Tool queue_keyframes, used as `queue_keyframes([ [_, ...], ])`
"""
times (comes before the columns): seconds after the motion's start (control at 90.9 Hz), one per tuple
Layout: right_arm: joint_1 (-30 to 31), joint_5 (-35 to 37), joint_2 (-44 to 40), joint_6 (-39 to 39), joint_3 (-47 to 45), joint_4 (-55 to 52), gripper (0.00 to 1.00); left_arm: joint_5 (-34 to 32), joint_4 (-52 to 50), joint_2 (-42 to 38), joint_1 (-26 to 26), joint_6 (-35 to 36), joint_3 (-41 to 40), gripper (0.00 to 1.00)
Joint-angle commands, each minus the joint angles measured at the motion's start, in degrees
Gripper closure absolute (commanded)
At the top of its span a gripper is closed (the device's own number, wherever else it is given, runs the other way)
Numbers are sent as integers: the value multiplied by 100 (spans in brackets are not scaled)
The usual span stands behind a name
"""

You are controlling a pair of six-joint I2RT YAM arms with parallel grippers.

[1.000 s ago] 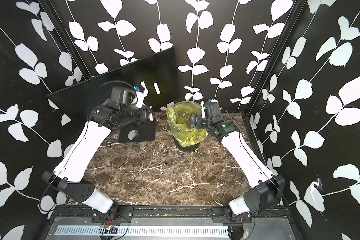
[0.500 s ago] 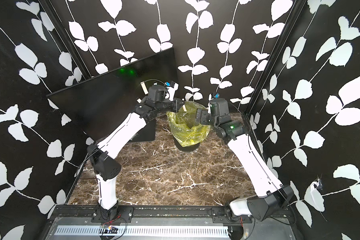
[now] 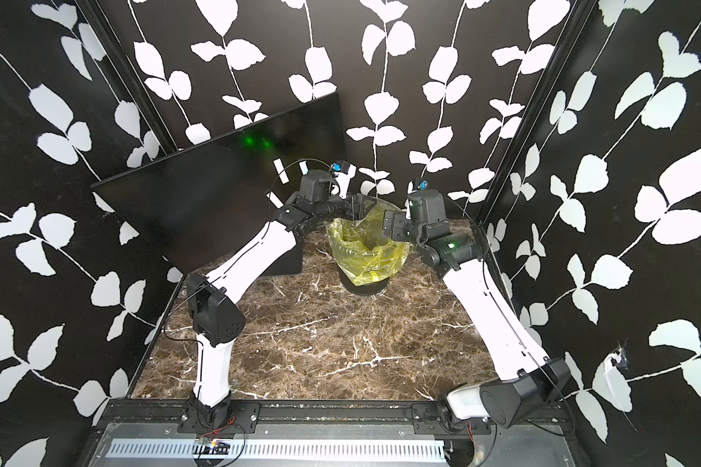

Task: Remove the sticky note from the monitor
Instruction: Place the sticky note in the trash bin.

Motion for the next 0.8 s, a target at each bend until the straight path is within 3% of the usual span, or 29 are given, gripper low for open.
queue_keyframes([
  [0.0, -35, -46, 70, -69, 175, 200, 2, -256, -456, -667, -8, 520, 59, 27],
  [0.121, -35, -106, 96, -86, 197, 213, 2, -618, -803, -1374, 135, 675, -485, 24],
  [0.407, -35, -442, 269, 22, 212, 364, 2, -937, -702, -3343, 1118, -122, -2791, 22],
  [0.55, -29, -663, 367, 154, 214, 459, 2, -924, 561, -4011, 1668, -1048, -4271, 22],
  [0.792, -20, -669, 310, 187, 131, 474, 2, -1043, 2263, -4046, 1962, -2101, -5365, 21],
])
